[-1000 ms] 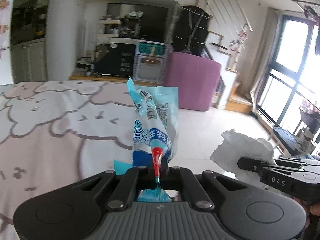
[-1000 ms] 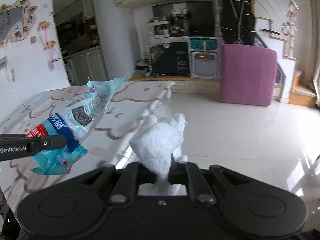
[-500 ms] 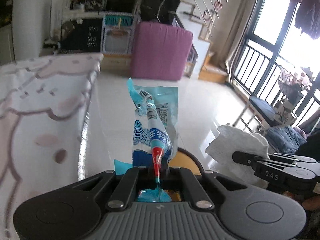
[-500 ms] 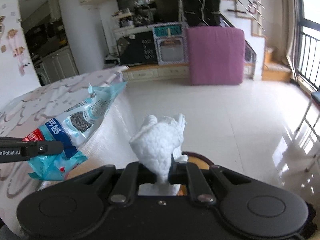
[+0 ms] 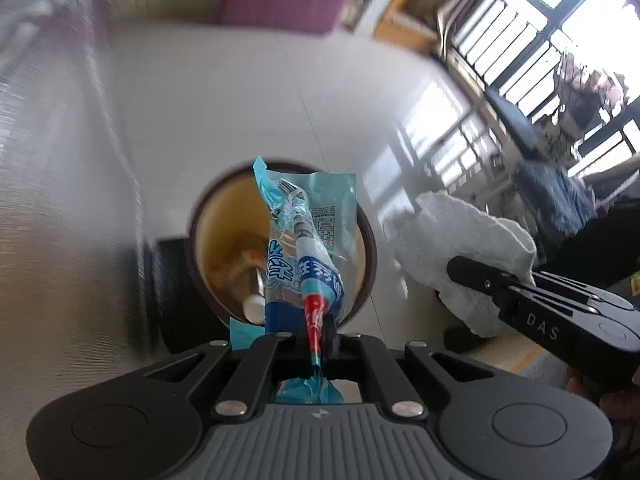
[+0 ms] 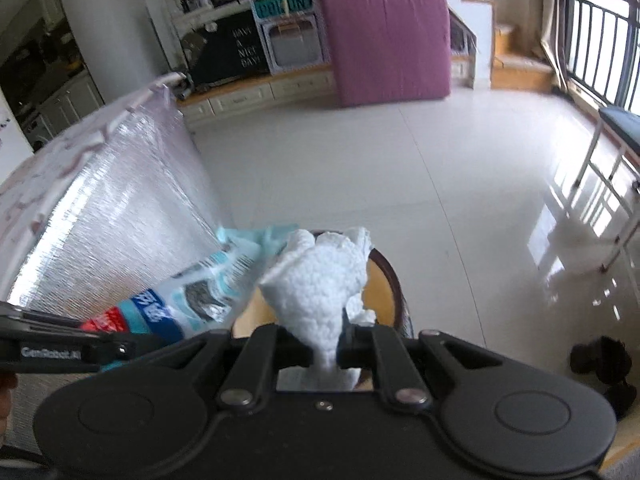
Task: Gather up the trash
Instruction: 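Carry the blue bag and white tissue over the yellow wastebasket with both tools, then open the left tool to drop the bag while the right tool drops the tissue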
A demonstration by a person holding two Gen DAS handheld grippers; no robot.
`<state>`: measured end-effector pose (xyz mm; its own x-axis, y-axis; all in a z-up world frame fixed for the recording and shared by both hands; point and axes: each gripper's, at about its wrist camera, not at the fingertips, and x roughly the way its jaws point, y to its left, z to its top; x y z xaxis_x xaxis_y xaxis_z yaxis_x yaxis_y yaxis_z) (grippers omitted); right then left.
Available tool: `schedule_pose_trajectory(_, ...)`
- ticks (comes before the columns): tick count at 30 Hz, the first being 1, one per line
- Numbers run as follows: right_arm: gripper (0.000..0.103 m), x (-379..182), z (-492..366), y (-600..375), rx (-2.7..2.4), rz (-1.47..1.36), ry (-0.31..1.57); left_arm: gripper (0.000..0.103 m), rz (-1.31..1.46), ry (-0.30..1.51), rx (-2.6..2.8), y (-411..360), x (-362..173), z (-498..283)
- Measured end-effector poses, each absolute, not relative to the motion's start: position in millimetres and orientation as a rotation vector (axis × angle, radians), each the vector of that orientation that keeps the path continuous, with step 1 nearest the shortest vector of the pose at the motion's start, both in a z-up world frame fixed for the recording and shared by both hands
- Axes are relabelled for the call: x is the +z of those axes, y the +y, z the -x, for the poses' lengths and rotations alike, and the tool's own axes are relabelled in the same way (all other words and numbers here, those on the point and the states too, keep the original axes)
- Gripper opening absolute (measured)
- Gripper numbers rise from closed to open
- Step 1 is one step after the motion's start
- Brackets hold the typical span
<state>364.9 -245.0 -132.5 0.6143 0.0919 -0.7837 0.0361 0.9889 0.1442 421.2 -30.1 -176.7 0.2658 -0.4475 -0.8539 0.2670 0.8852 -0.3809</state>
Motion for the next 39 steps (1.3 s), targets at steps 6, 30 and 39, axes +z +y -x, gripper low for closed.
schedule_pose_trajectory(6,0.01,-163,-373,-266,-0.009,-0.187,0.97,0.003,0.182,1.405,-0.525,-67,-230,-468)
schedule_pose_trajectory(30,0.01,-248,-459,-286,-0.002,-0.285,1.149,0.003,0.232,1.552,-0.403,-98,-384,-559)
schedule_pose_trajectory(39,0.044,-266,-489,-263,-0.005,-0.21,1.183,0.003,0.224,1.536,-0.407,-95,-392,-561)
